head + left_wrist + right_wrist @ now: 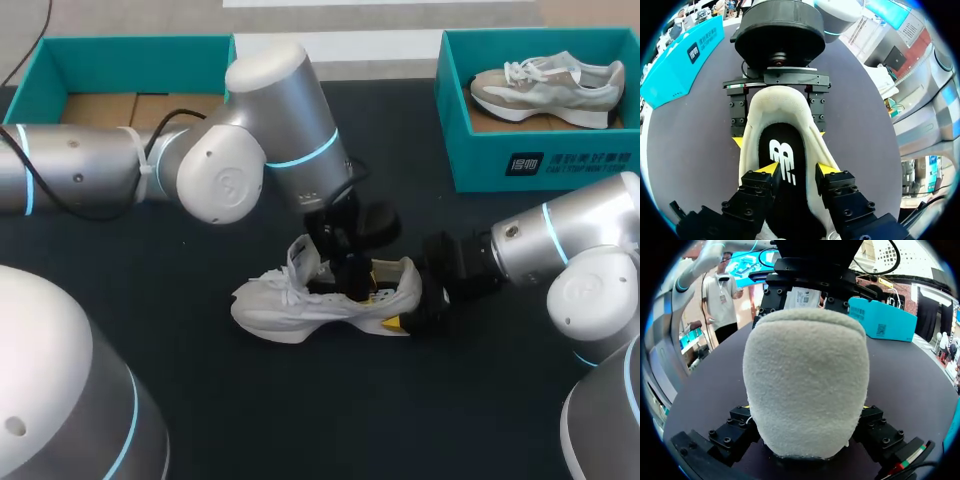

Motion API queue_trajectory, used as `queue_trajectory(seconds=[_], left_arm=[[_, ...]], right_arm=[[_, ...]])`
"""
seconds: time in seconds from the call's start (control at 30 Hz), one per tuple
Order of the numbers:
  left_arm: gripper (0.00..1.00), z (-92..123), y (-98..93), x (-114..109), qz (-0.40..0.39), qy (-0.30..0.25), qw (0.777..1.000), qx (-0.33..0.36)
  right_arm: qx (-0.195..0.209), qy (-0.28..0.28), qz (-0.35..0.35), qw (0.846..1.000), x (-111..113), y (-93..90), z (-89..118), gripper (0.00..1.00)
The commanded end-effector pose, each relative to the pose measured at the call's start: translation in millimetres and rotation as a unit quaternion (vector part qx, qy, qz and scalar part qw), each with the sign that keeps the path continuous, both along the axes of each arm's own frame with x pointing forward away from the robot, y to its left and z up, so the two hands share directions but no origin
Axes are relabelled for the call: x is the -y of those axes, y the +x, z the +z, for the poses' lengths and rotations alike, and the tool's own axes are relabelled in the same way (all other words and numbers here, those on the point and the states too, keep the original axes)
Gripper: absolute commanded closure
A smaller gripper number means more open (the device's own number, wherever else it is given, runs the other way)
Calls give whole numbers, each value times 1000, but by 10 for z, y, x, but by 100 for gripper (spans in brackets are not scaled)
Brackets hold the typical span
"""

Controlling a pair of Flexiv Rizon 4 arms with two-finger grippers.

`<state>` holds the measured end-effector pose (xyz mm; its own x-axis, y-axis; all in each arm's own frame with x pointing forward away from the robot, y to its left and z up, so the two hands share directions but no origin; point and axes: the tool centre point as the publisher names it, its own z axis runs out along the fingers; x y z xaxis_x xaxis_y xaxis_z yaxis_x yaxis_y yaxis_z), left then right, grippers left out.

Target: Take the shoe out of the shoebox, open the shoe tongue, remove and reinsert the insole, then place the shoe into the shoebox

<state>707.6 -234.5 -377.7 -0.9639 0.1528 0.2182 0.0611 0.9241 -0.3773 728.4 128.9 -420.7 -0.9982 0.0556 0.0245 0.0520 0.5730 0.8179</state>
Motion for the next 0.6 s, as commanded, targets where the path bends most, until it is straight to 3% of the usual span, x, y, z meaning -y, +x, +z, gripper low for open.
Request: queue_trajectory(seconds=[0.03,0.2,0.33,0.6], left_arm=[[52,-48,-45,5,-3,-7,1000,-6],[50,-153,-64,36,-8,-4,1000,-15],[23,-218,-39,56,-14,10,1000,-10],[19,-218,16,11,-2,36,999,36]], right_arm=[[0,-2,-1,1000,-8,-3,19,100],[0,-2,-1,1000,-8,-3,19,100],[0,-2,-1,1000,-8,-3,19,100],[0,-2,-1,1000,-8,-3,19,100]])
